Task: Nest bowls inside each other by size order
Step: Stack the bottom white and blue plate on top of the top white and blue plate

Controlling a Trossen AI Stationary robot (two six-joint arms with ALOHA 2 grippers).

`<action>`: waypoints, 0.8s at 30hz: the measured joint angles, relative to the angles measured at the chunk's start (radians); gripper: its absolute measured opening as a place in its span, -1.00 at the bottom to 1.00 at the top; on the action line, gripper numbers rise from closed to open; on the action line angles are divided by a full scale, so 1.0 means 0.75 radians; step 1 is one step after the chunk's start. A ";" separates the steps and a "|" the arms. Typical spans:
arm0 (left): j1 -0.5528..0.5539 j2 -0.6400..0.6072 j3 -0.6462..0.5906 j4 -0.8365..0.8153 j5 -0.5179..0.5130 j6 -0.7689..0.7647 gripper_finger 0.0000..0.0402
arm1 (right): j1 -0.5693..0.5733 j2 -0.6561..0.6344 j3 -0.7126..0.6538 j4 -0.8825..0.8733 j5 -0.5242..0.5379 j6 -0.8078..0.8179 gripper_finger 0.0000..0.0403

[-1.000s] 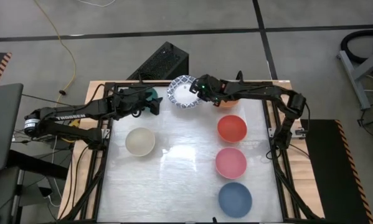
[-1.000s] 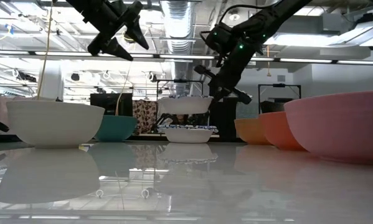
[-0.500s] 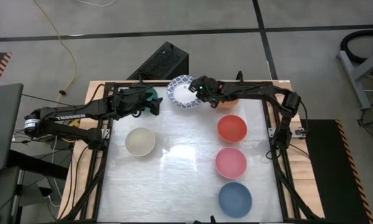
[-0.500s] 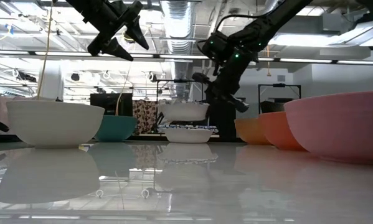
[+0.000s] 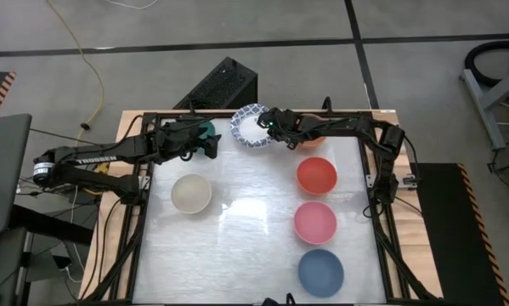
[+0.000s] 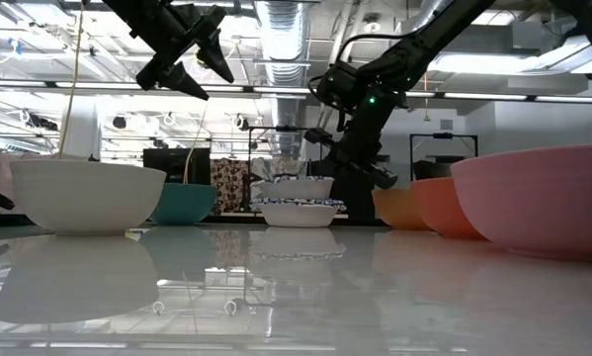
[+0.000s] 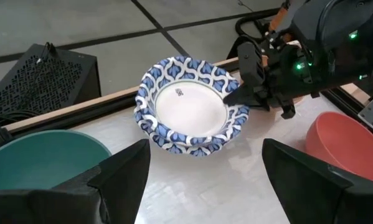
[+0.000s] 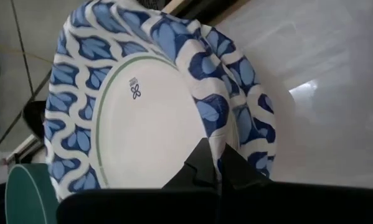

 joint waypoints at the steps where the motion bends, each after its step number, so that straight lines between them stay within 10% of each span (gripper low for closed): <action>1: 0.000 0.000 0.000 0.000 -0.003 0.000 0.48 | 0.000 0.000 0.000 -0.002 0.001 -0.001 -0.97; 24: 0.000 0.000 0.000 0.000 -0.004 0.003 0.48 | -0.007 0.000 -0.001 0.044 -0.025 -0.217 -0.11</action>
